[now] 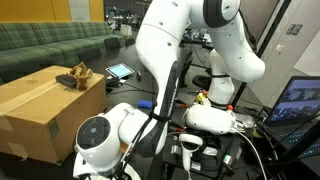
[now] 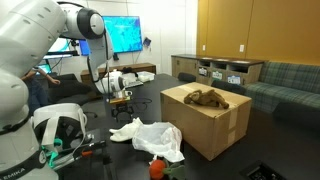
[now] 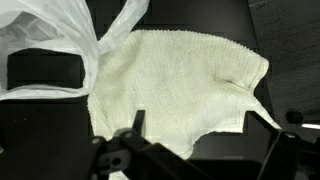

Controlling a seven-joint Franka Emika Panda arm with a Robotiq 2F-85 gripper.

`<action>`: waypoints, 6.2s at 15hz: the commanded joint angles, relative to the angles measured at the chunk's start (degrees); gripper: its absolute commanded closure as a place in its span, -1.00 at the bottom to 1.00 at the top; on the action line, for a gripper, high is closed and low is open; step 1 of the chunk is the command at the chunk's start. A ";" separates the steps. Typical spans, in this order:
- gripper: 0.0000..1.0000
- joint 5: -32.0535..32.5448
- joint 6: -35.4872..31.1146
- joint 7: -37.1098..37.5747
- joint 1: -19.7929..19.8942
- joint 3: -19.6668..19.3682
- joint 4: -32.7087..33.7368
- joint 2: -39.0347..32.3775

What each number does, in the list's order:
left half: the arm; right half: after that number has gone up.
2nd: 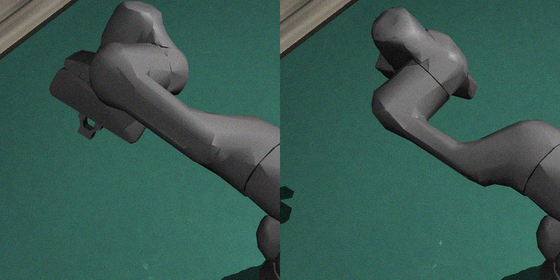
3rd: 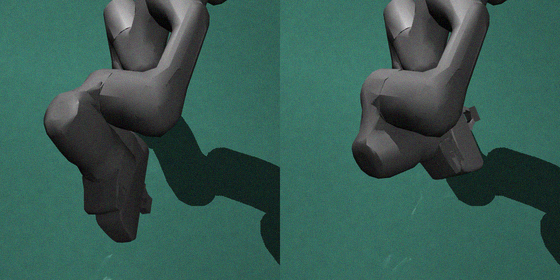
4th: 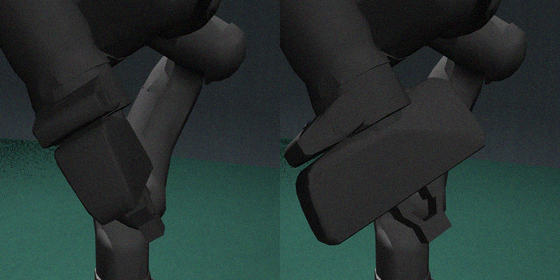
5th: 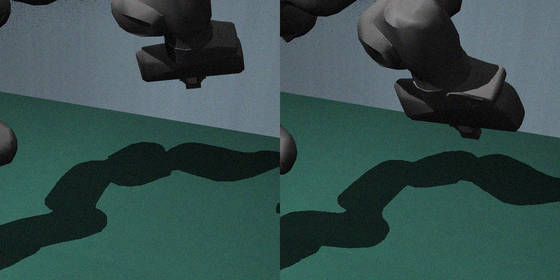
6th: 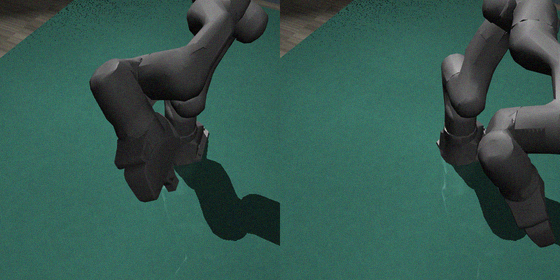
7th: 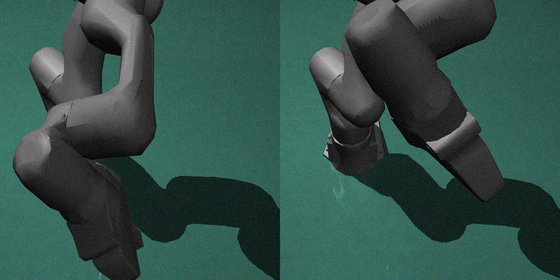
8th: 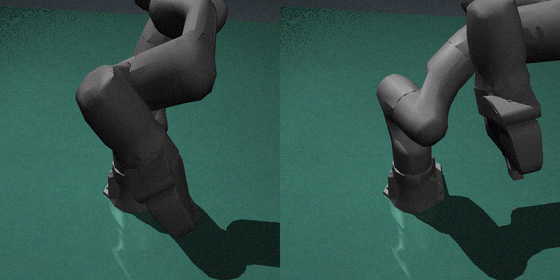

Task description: Remove the blue object from the box and replace it with the brown toy, remove the orange plush toy and replace it with the gray duster, remove the white plastic from the box and replace it with the towel

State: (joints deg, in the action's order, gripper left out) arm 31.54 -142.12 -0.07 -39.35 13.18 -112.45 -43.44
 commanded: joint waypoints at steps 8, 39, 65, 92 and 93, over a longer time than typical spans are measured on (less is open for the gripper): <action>-1.00 0.12 -1.18 -9.10 0.05 -1.18 8.68 -10.30; 0.90 1.20 8.62 -5.79 -3.13 -5.51 9.35 -1.45; 0.90 -5.24 19.17 24.57 4.02 -6.22 24.62 17.84; -0.38 -15.76 33.93 26.36 16.85 -11.96 62.30 -6.09; -0.51 -15.60 33.75 26.07 17.24 -11.95 61.42 -5.57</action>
State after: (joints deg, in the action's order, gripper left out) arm 16.56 -109.73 26.65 -23.02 1.30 -53.35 -48.41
